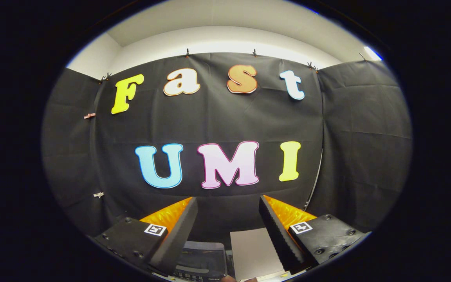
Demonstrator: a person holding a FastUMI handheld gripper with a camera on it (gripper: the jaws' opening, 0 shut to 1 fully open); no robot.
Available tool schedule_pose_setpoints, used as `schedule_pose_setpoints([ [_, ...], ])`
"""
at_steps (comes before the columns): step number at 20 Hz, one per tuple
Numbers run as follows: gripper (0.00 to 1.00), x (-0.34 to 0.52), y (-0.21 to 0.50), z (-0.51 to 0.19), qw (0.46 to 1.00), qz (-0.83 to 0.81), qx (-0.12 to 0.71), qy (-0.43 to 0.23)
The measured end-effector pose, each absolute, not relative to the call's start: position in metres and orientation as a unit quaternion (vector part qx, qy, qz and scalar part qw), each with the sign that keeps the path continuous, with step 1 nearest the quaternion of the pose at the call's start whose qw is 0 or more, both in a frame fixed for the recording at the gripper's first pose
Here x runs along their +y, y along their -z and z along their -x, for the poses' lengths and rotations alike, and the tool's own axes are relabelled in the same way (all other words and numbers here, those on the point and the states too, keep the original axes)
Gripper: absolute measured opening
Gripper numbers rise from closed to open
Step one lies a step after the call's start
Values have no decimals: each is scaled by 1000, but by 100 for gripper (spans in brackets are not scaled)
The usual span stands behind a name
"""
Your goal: Put the clothes into the washing machine and then close the washing machine lid.
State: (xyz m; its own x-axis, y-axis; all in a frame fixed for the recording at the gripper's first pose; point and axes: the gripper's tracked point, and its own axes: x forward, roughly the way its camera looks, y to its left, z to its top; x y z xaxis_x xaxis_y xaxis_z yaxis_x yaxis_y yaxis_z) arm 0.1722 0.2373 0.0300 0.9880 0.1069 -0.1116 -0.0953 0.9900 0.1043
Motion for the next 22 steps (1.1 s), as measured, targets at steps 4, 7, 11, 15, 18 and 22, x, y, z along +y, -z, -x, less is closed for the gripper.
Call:
schedule_pose_setpoints([
  [4, 99, 243, -26, -169, 995, -45, 66, -53],
  [7, 99, 244, -27, -168, 995, -57, 64, -48],
  [11, 99, 251, -20, -168, 995, -53, 72, -54],
  [15, 99, 244, -20, -172, 995, -50, 76, -48],
  [18, 99, 246, -24, -170, 994, -58, 77, -50],
  [22, 99, 241, -27, -169, 995, -48, 72, -48],
])
